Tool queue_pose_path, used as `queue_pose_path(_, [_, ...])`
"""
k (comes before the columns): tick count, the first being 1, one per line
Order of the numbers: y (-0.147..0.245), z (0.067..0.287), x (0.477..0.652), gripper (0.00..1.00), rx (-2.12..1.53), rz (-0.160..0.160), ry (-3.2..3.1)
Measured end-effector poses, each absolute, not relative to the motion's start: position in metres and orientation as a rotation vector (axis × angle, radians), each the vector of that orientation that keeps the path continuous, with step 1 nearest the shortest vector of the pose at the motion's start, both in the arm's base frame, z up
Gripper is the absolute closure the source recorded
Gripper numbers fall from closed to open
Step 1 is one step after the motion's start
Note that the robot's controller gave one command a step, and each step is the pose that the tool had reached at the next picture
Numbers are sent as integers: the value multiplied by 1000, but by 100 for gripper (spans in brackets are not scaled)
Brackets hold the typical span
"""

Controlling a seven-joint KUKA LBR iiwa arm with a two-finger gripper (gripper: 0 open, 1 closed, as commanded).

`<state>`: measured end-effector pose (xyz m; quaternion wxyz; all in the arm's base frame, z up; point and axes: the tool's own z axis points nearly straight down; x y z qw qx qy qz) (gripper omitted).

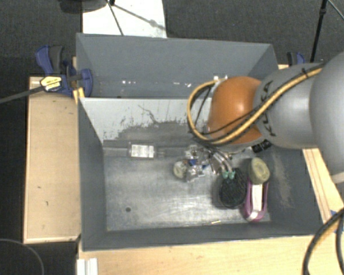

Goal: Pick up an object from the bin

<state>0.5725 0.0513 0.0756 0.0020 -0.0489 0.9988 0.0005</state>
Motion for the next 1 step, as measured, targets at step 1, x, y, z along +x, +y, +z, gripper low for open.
queue_pose_path(1, [65, 206, 579, 100, -189, 1, 3124])
